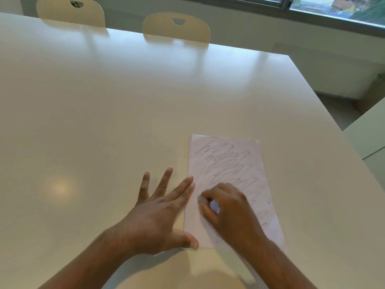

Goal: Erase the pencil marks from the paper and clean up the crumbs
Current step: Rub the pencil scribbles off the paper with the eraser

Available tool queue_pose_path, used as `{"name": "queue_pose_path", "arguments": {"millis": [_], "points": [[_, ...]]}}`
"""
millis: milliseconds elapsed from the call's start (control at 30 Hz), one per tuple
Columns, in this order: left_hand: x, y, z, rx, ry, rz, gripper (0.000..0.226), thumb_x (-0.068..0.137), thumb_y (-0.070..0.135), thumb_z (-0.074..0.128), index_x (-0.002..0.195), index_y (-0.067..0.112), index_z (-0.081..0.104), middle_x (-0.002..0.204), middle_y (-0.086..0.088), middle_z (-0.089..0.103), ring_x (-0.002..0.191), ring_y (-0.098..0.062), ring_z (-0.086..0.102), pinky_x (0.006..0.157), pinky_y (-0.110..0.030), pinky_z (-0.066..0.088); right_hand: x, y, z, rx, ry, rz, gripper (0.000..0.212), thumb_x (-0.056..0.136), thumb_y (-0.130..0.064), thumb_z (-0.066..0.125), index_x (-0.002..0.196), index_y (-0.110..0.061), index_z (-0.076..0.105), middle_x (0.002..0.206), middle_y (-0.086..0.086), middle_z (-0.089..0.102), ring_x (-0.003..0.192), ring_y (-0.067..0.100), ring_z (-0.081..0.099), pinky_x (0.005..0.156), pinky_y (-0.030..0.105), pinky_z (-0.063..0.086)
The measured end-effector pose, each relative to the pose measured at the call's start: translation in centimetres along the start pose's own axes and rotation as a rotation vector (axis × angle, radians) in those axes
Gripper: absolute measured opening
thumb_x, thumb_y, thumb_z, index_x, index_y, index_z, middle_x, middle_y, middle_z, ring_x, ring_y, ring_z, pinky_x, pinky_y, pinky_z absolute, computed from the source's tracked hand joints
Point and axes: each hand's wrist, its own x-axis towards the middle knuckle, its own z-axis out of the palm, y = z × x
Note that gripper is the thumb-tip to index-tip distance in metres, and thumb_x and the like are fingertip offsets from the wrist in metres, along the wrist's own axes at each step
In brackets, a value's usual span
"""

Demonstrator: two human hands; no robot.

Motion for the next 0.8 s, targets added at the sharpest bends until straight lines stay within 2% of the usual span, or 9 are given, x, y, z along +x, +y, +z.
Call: {"name": "queue_pose_path", "arguments": {"millis": [100, 200, 300, 433, 500, 600, 667, 800], "points": [[0.2, -0.1, -0.3, -0.021, -0.011, -0.005, 0.126, 0.08, 0.095, 0.047, 0.159, 0.036, -0.033, 0.159, 0.026, -0.046, 0.134, -0.011, -0.062, 0.113, -0.062, -0.036, -1.1, -1.2, 0.2, -0.006, -0.128, -0.11, 0.01, 0.098, -0.028, 0.069, 0.101, -0.023, 0.076, 0.092, -0.009, 0.067, 0.085, 0.004, 0.056, 0.077, 0.02, 0.051], [0.4, -0.3, -0.4, -0.021, -0.024, 0.007, 0.13, 0.078, 0.096, 0.047, 0.158, 0.035, -0.035, 0.158, 0.026, -0.047, 0.134, -0.012, -0.062, 0.113, -0.062, -0.036, 0.8, 0.6, 0.0, -0.064, 0.003, -0.057, 0.006, 0.096, -0.024, 0.073, 0.094, -0.02, 0.077, 0.086, -0.006, 0.068, 0.079, 0.01, 0.058, 0.074, 0.031, 0.056], [0.4, -0.3, -0.3, -0.023, -0.025, 0.006, 0.13, 0.077, 0.097, 0.047, 0.158, 0.035, -0.035, 0.158, 0.026, -0.047, 0.134, -0.012, -0.062, 0.113, -0.062, -0.036, 1.8, 1.3, -0.1, -0.098, 0.071, -0.001, 0.008, 0.097, -0.024, 0.072, 0.095, -0.019, 0.077, 0.087, -0.005, 0.07, 0.078, 0.01, 0.061, 0.075, 0.033, 0.057], [0.4, -0.2, -0.4, -0.012, -0.033, 0.002, 0.128, 0.079, 0.095, 0.047, 0.158, 0.034, -0.034, 0.158, 0.025, -0.048, 0.134, -0.012, -0.062, 0.113, -0.062, -0.037, -0.4, -1.3, 0.0, -0.136, -0.117, -0.152, 0.016, 0.102, -0.032, 0.061, 0.097, -0.023, 0.073, 0.089, -0.008, 0.067, 0.078, 0.009, 0.057, 0.073, 0.031, 0.054], [0.5, -0.2, -0.5, 0.003, -0.036, 0.002, 0.129, 0.079, 0.096, 0.046, 0.158, 0.033, -0.035, 0.158, 0.023, -0.048, 0.134, -0.012, -0.063, 0.113, -0.062, -0.037, -0.3, -0.8, -0.2, -0.205, -0.122, -0.181, 0.016, 0.102, -0.035, 0.06, 0.097, -0.025, 0.073, 0.089, -0.009, 0.068, 0.078, 0.01, 0.058, 0.073, 0.033, 0.053], [0.6, -0.2, -0.5, 0.018, -0.054, 0.007, 0.13, 0.078, 0.098, 0.043, 0.157, 0.033, -0.037, 0.157, 0.023, -0.05, 0.134, -0.013, -0.062, 0.113, -0.062, -0.036, 1.7, 1.7, -0.7, -0.253, 0.035, -0.032, 0.015, 0.1, -0.034, 0.063, 0.093, -0.025, 0.074, 0.088, -0.008, 0.07, 0.078, 0.014, 0.06, 0.074, 0.04, 0.052], [0.5, -0.2, -0.4, 0.005, -0.062, 0.007, 0.13, 0.078, 0.098, 0.044, 0.156, 0.034, -0.037, 0.156, 0.024, -0.051, 0.135, -0.012, -0.062, 0.114, -0.062, -0.036, 2.1, 2.1, -0.8, -0.234, 0.076, 0.042, 0.015, 0.099, -0.033, 0.064, 0.092, -0.025, 0.074, 0.088, -0.009, 0.071, 0.079, 0.014, 0.061, 0.076, 0.041, 0.053], [0.7, -0.3, -0.4, -0.01, -0.072, 0.009, 0.129, 0.079, 0.097, 0.043, 0.156, 0.034, -0.037, 0.155, 0.026, -0.052, 0.135, -0.011, -0.061, 0.115, -0.061, -0.035, -0.5, -1.3, 0.2, -0.149, -0.087, -0.139, 0.014, 0.1, -0.032, 0.063, 0.093, -0.025, 0.073, 0.087, -0.008, 0.067, 0.078, 0.011, 0.058, 0.073, 0.034, 0.052]]}}
